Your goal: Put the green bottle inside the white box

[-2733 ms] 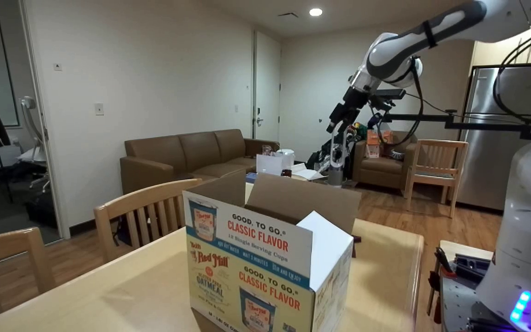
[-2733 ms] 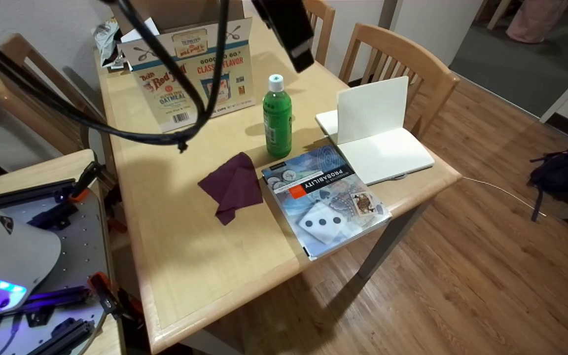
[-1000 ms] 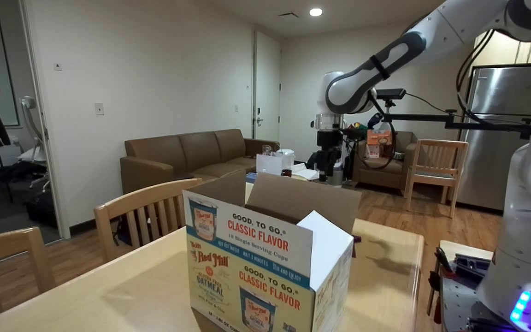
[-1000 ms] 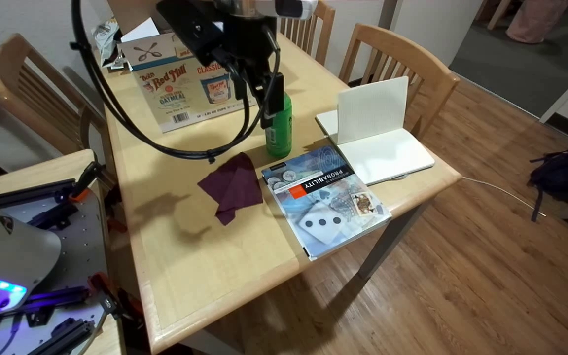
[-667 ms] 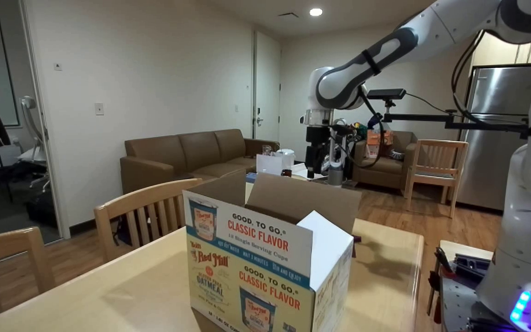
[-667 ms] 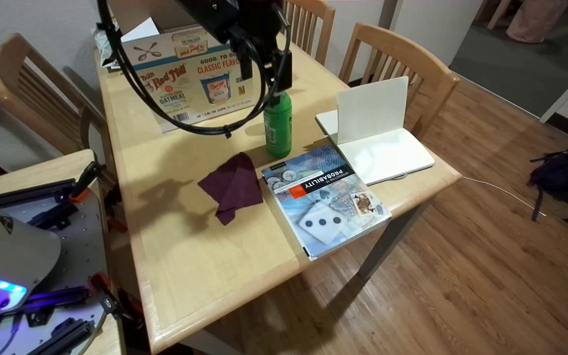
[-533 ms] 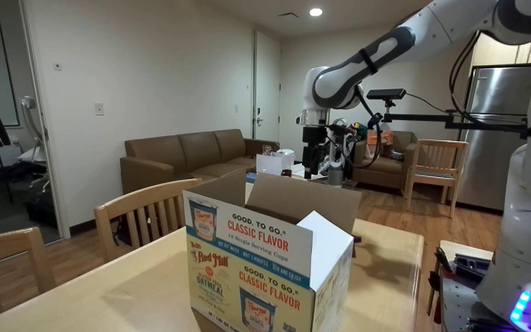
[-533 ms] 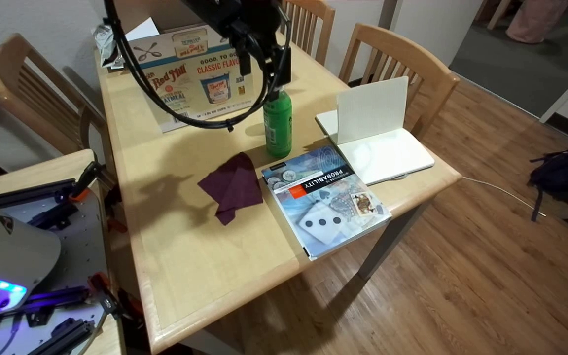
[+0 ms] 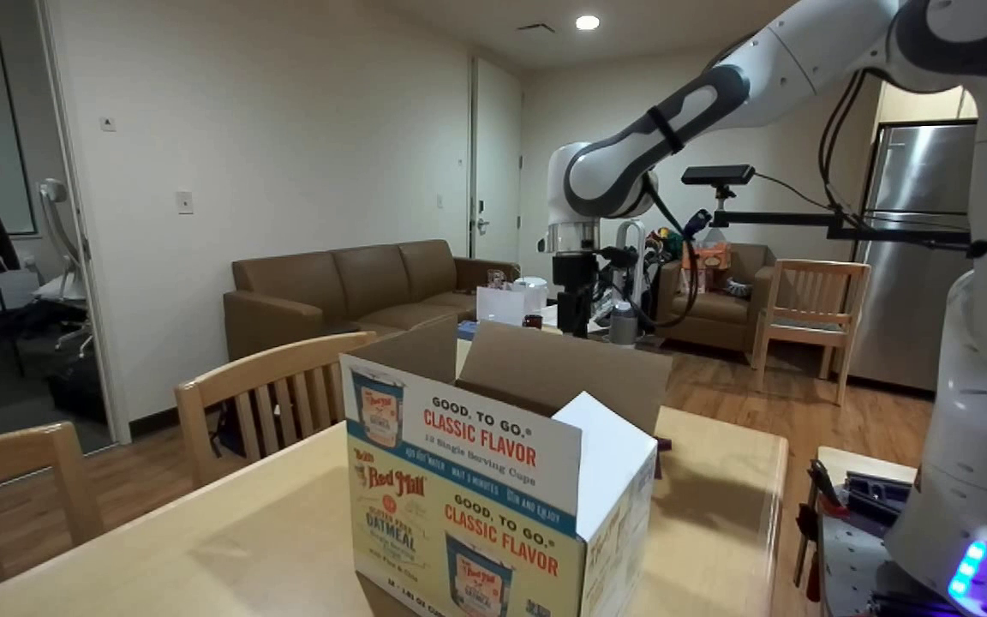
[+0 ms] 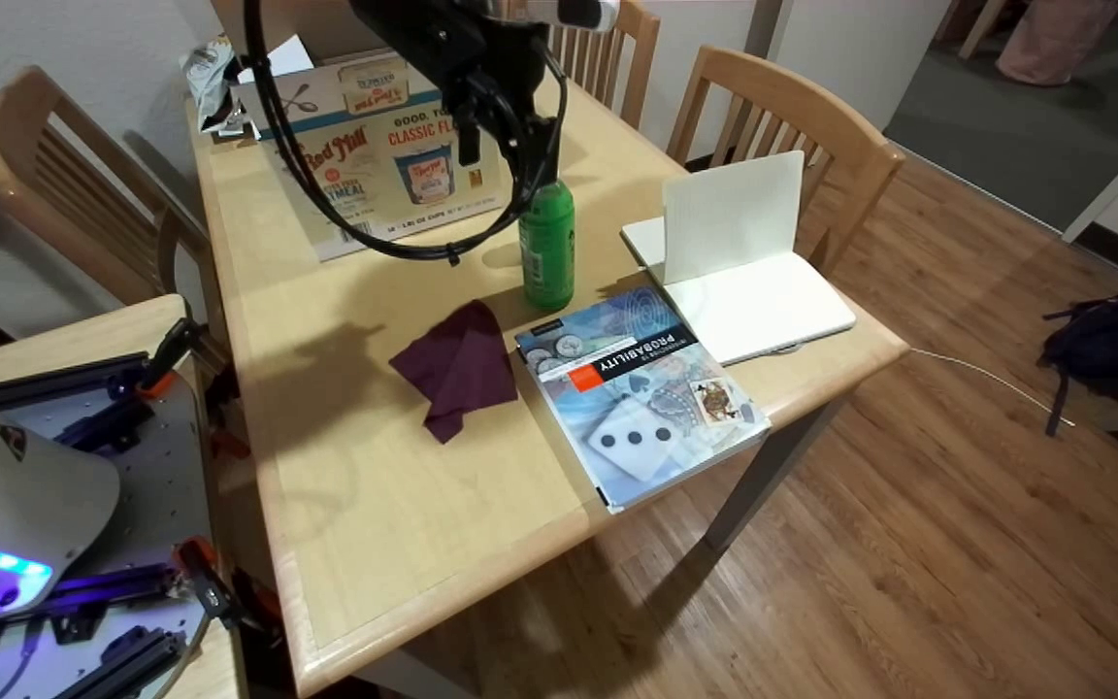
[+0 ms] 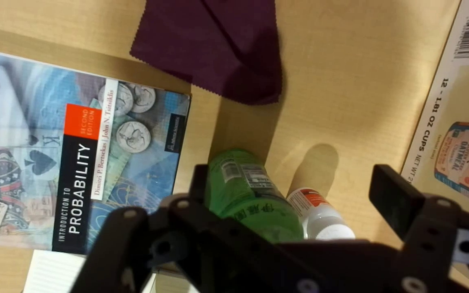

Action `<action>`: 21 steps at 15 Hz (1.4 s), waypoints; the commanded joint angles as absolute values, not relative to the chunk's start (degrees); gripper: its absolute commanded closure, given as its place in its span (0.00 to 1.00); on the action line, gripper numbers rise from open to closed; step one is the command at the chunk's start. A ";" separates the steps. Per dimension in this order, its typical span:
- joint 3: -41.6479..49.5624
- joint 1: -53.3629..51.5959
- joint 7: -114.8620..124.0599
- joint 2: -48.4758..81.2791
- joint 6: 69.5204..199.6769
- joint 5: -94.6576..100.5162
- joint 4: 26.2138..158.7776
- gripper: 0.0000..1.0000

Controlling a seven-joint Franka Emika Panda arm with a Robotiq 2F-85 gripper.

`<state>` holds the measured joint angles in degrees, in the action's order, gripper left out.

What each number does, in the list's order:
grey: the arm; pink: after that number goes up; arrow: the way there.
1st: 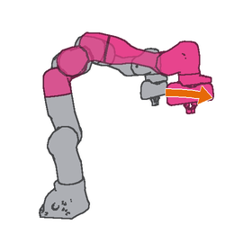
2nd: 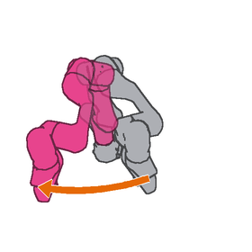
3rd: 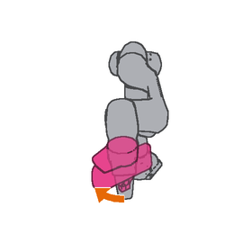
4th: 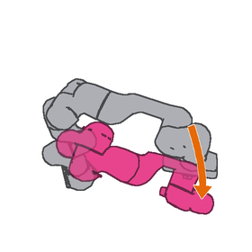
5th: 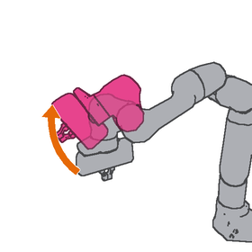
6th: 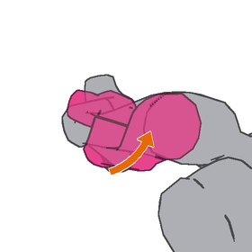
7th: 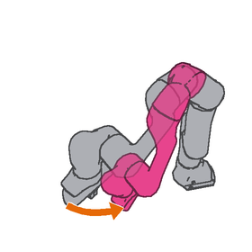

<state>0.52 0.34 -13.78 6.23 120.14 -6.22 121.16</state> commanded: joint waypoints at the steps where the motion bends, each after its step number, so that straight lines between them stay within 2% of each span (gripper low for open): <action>1: 0.18 0.67 -13.71 6.33 119.97 -6.15 121.04 0.00; 10: -0.32 1.45 -21.73 11.77 125.48 -8.75 117.45 0.00; 18: -1.36 1.71 -24.90 20.07 125.74 -4.94 108.67 0.00; 21: -1.58 1.66 -23.10 18.53 126.35 -5.54 111.11 0.00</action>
<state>-0.45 0.61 -23.43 18.53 126.44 -6.00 111.20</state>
